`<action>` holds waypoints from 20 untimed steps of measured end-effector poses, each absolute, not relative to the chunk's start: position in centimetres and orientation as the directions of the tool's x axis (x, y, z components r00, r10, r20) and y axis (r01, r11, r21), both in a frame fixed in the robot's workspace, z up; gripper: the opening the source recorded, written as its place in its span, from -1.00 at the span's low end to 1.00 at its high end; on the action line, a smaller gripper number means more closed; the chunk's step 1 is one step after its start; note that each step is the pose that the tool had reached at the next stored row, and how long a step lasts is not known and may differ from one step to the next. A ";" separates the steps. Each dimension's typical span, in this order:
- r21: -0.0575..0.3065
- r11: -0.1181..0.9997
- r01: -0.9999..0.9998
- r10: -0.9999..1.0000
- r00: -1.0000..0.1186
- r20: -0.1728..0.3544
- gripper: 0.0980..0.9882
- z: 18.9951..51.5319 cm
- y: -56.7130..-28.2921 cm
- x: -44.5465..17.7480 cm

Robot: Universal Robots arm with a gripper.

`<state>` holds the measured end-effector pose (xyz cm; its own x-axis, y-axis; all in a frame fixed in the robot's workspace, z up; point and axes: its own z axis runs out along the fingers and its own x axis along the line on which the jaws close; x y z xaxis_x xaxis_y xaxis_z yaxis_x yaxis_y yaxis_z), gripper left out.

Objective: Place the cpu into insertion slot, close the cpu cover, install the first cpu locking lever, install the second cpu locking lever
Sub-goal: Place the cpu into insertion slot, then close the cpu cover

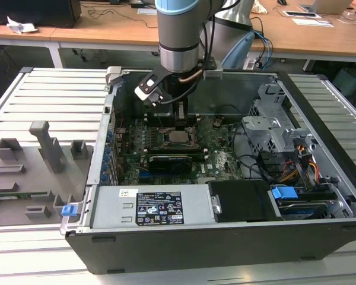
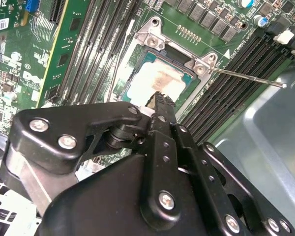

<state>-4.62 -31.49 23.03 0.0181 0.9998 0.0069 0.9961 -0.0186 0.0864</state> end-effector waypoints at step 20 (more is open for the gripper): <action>0.086 -0.019 0.996 1.000 0.018 0.007 -0.98 26.3 -31.8 -4.7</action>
